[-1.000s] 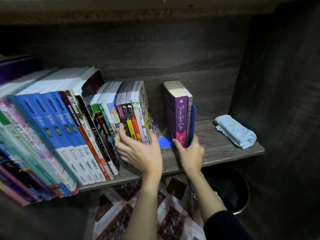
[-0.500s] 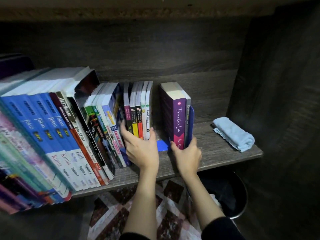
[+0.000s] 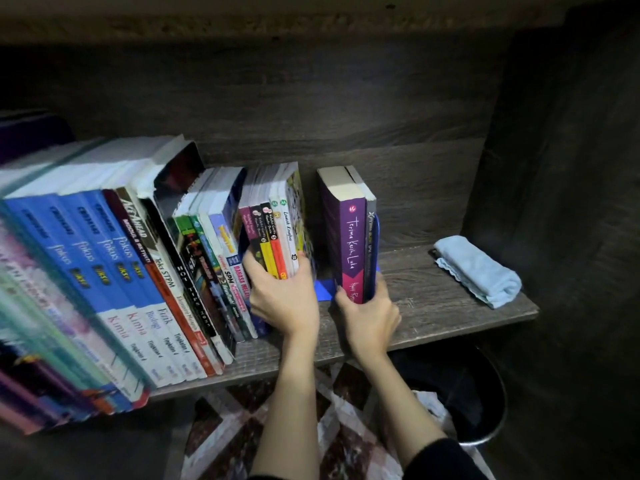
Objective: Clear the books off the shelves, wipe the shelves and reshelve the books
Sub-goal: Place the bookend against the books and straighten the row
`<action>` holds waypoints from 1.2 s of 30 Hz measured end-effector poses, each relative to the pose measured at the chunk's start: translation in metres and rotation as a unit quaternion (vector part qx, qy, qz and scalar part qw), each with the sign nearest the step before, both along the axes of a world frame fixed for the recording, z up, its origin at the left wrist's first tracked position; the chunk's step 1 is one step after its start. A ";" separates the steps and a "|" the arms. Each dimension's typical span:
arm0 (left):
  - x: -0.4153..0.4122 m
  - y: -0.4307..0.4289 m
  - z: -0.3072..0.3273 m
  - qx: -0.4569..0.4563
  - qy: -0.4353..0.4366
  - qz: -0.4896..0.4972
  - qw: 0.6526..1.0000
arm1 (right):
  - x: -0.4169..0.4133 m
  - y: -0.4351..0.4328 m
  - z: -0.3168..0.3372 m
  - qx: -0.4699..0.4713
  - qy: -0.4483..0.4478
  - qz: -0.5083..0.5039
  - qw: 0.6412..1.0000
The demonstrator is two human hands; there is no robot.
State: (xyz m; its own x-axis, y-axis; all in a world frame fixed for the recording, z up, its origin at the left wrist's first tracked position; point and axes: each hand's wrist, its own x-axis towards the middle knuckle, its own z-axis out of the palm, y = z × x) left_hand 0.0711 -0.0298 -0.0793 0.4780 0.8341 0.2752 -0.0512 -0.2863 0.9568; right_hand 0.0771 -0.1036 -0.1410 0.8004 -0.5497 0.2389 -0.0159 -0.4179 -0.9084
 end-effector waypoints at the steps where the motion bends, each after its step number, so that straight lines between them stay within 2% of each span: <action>1: 0.001 0.001 0.001 0.000 -0.002 0.001 1.000 | 0.001 0.001 -0.001 0.001 0.004 0.001 1.000; 15: -0.018 0.007 0.009 0.024 -0.036 -0.004 0.999 | -0.012 0.023 -0.002 -0.001 0.000 0.080 0.997; 21: -0.018 0.003 0.005 0.011 -0.033 -0.003 0.999 | -0.012 -0.004 -0.001 -0.090 0.049 0.189 0.977; 25: -0.012 0.002 0.002 -0.004 -0.026 -0.014 1.000 | -0.016 -0.016 0.014 -0.182 0.097 0.213 0.955; 29: -0.007 0.001 0.000 -0.006 -0.025 -0.025 0.999 | -0.016 -0.013 0.020 -0.152 0.105 0.249 0.951; 36: -0.012 -0.001 -0.001 -0.008 -0.048 -0.016 0.999 | 0.004 -0.029 0.014 -0.080 0.041 0.270 0.959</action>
